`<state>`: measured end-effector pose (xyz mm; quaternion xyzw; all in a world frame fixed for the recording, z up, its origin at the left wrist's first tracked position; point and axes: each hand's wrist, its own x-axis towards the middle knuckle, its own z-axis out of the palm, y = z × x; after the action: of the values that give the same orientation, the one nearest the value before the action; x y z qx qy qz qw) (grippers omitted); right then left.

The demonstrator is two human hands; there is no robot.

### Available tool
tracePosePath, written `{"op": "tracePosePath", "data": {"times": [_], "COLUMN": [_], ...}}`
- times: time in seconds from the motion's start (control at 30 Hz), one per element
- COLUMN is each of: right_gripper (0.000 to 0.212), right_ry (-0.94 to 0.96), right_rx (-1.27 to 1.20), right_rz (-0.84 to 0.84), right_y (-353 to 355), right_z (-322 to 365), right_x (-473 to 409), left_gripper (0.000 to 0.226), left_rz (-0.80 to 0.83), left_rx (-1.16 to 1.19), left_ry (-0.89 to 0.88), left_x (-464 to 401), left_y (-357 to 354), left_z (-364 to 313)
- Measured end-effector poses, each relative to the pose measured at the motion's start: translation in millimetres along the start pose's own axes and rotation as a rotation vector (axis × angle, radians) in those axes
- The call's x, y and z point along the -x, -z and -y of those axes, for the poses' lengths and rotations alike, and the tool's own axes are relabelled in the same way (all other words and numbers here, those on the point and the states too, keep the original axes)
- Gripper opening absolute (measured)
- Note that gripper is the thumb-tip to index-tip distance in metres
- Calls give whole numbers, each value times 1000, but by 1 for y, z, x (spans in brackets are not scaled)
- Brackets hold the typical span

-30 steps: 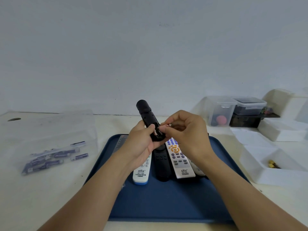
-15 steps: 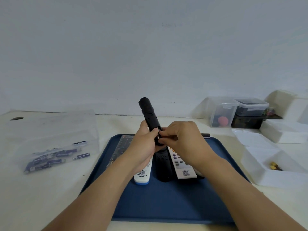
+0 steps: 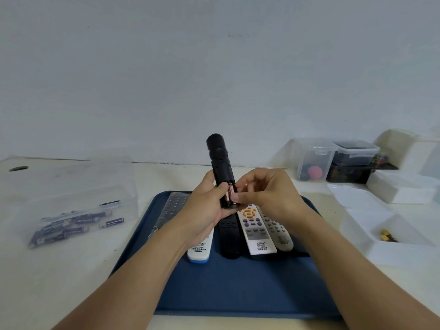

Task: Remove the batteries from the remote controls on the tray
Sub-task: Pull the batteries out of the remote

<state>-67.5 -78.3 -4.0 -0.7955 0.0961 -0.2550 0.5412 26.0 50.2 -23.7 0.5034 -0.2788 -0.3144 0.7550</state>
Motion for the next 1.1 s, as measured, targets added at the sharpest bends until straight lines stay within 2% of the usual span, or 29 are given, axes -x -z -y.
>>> {"op": "tracePosePath", "data": {"times": [0.13, 0.2, 0.27, 0.3, 0.37, 0.43, 0.53, 0.63, 0.77, 0.97, 1.1], "right_gripper": [31, 21, 7, 5, 16, 36, 52, 53, 44, 27, 25], "right_ry": [-77, -95, -127, -125, -88, -98, -219, -281, -305, -287, -235], "right_rx": [-64, -97, -154, -79, 383, 762, 926, 992, 986, 936, 849], "right_rz": [-9, 26, -37, -131, -316, -257, -78, -18, -17, -106, -242], "right_y": [4, 6, 20, 31, 55, 67, 64, 65, 69, 72, 74], "right_z": [-1, 1, 2, -1, -11, -27, -52, -62, -71, -77, -79], "right_x": [0, -1, -4, -7, -13, -16, -20, -24, -27, -30, -30], "left_gripper": [32, 33, 34, 33, 32, 32, 31, 29, 28, 29, 29], "left_rz": [36, 62, 76, 69, 38, -3, -29, -15, 10, 27, 23], "left_rx": [41, 49, 55, 56, 54, 40, 14, 16, 27, 48, 55], "left_ry": [12, -5, -19, -26, -41, -50, -48, -30, 14, 48, 62], "left_x": [2, 2, 2, 2, 1, -1, -3, -2, -2, -2, -1], "left_y": [-5, -4, -5, -5, -3, -2, 0, 0, 1, 2, 1], "left_z": [2, 2, 1, 1, 1, 1, 1, 1, 3, 1, 0]}}
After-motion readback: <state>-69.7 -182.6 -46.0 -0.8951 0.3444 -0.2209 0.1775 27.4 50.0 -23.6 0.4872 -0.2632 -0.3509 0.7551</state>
